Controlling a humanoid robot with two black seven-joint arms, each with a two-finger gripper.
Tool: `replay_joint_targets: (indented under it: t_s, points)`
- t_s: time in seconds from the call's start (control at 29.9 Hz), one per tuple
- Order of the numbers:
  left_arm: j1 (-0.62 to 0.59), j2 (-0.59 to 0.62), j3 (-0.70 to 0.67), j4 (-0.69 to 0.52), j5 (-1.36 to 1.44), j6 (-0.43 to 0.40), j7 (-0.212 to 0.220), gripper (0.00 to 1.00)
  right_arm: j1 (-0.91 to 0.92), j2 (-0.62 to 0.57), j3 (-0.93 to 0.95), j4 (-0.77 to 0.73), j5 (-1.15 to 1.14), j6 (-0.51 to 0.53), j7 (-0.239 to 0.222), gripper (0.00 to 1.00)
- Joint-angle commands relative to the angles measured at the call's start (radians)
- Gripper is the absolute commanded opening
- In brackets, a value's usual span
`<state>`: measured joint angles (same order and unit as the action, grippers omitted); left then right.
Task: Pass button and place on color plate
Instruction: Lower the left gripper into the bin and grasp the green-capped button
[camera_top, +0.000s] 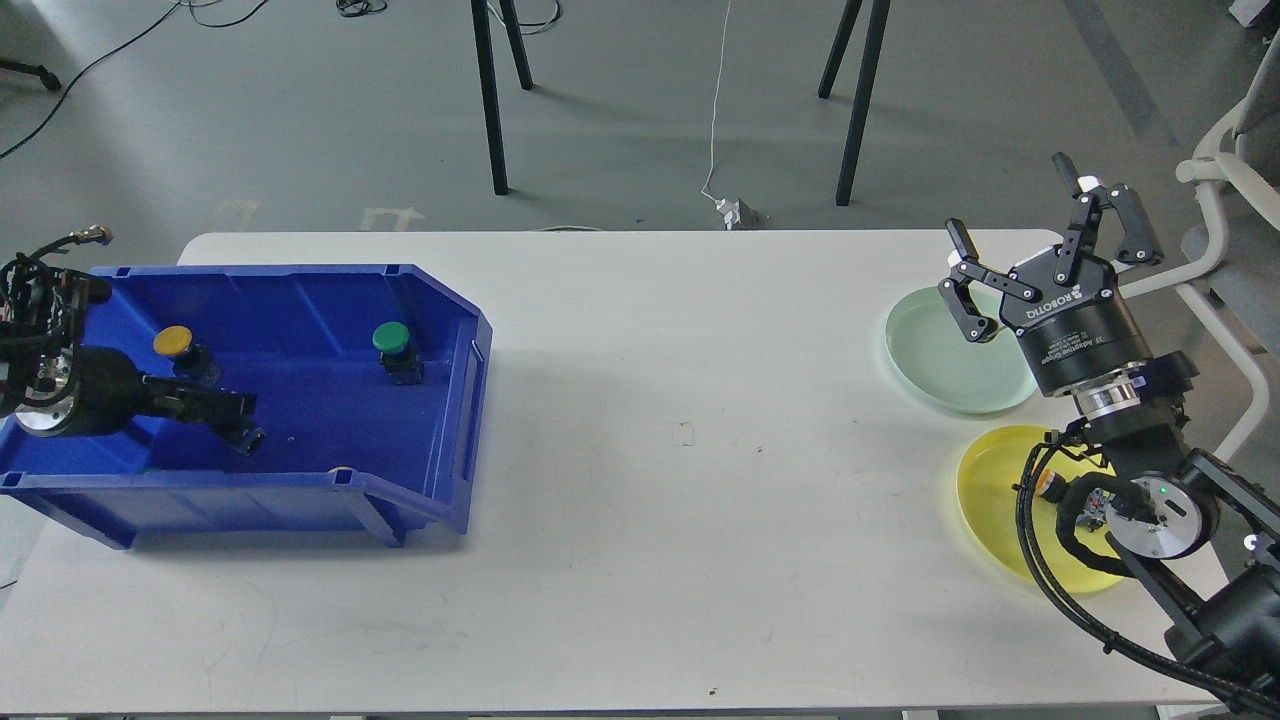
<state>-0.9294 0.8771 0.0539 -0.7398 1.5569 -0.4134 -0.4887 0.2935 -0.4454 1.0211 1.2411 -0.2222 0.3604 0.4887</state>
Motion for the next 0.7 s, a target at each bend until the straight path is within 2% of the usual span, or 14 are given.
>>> replay_joint_targets:
  t_s: [0.0,0.13,0.3,0.5,0.67]
  points:
    - [0.009,-0.004,0.001,0.010,0.000,0.001,0.000,0.89,-0.002,-0.004,0.000,0.000,0.001,0.000,0.000,0.95]
    - [0.021,-0.020,0.001,0.034,0.000,0.002,0.000,0.81,-0.002,-0.004,0.000,0.000,0.001,0.000,0.000,0.95]
    - [0.049,-0.027,0.001,0.053,0.002,0.050,0.000,0.63,-0.002,-0.004,0.000,0.000,0.001,0.000,0.000,0.95]
    - [0.052,-0.027,0.001,0.060,0.000,0.073,0.000,0.55,-0.004,-0.004,0.000,0.001,0.001,0.000,0.000,0.95]
    - [0.053,-0.027,0.003,0.060,0.002,0.087,0.000,0.26,-0.010,-0.006,0.000,0.003,0.001,0.000,0.000,0.95]
